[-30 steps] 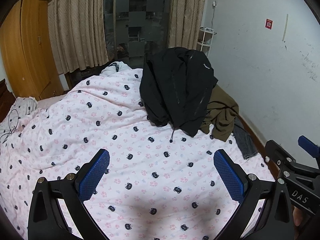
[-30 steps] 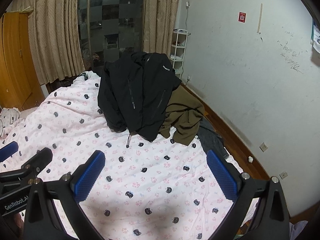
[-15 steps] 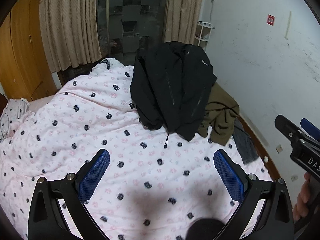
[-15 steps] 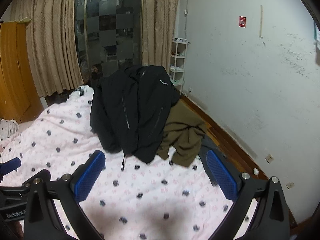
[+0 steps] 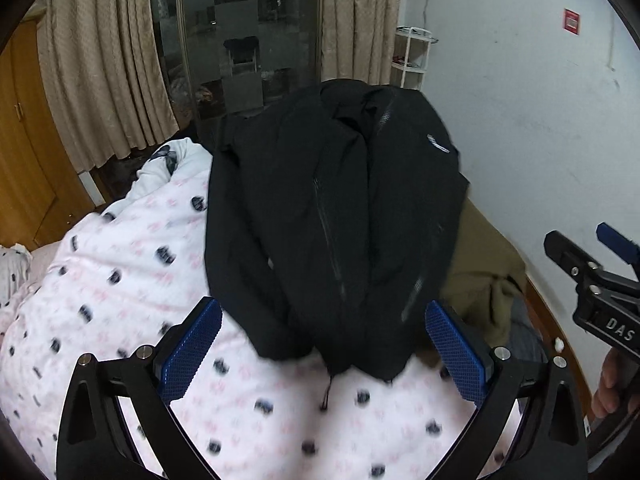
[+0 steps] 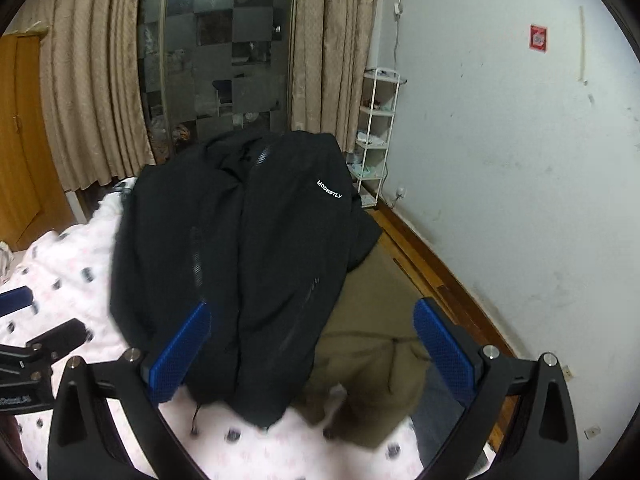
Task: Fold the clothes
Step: 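Reach both grippers to the black jacket and close on its hem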
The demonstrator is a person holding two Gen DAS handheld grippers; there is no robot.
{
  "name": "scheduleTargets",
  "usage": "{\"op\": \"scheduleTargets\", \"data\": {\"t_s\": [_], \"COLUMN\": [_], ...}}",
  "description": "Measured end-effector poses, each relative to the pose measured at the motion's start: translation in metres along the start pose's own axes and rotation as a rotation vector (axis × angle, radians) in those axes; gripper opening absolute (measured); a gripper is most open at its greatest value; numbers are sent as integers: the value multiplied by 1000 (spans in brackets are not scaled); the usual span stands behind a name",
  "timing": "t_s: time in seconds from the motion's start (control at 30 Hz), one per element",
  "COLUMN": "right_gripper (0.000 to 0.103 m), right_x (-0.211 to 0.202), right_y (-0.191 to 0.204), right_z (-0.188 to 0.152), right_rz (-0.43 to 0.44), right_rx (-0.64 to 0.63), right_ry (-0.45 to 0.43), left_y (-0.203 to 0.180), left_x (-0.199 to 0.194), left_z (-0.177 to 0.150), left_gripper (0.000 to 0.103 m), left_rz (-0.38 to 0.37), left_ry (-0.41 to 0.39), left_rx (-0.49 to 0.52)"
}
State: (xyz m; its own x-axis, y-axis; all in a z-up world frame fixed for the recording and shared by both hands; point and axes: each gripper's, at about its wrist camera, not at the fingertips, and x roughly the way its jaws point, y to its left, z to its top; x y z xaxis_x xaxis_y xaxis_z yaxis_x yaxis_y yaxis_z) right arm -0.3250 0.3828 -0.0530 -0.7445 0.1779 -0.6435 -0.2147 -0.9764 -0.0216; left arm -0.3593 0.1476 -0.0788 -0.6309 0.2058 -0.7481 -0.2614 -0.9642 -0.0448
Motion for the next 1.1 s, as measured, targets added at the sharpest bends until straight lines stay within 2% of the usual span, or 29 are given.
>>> {"op": "scheduleTargets", "data": {"t_s": [0.1, 0.3, 0.4, 0.5, 0.6, 0.73, 0.77, 0.8, 0.83, 0.87, 0.9, 0.93, 0.97, 1.03, 1.1], "right_gripper": [102, 102, 102, 102, 102, 102, 97, 92, 81, 74, 69, 56, 40, 24, 18], "right_x": [59, 158, 193, 223, 252, 269, 273, 277, 281, 285, 289, 289, 289, 288, 287], "right_y": [-6, -5, -7, -18, -30, -31, -30, -30, -30, -30, -30, -32, -35, -39, -44], "right_z": [6, -5, -17, -22, -27, -32, -34, -35, -36, -38, -39, -40, -41, -44, -46], "right_rz": [24, 73, 53, 68, 84, 134, 147, 159, 172, 185, 197, 211, 224, 251, 277], "right_rx": [21, -70, -116, -95, -71, -68, -67, -66, -66, -65, -65, -54, -41, -17, 8], "right_ry": [23, 16, 19, 31, 43, 51, 53, 55, 57, 59, 60, 59, 58, 55, 52], "left_y": [9, 27, 28, 27, 25, 23, 24, 24, 25, 26, 28, 31, 34, 40, 40], "left_x": [45, 126, 159, 185, 201, 213, 214, 216, 217, 218, 218, 218, 217, 216, 211], "left_z": [15, 18, 13, 4, -3, -10, -12, -13, -15, -17, -18, -20, -23, -27, -30], "left_gripper": [101, 95, 95, 95, 94, 92, 91, 84, 73, 68, 56, 46, 42, 26, 15], "left_rz": [-8, -2, 28, 54, 51, 40, 35, 34, 37, 42, 47, 40, 28, 5, -15], "left_ry": [13, 53, 81, 102, 118, 117, 118, 119, 120, 121, 122, 126, 129, 137, 137], "left_rx": [-42, -81, -68, -45, -41, -32, -34, -34, -32, -35, -39, -50, -63, -89, -85]}}
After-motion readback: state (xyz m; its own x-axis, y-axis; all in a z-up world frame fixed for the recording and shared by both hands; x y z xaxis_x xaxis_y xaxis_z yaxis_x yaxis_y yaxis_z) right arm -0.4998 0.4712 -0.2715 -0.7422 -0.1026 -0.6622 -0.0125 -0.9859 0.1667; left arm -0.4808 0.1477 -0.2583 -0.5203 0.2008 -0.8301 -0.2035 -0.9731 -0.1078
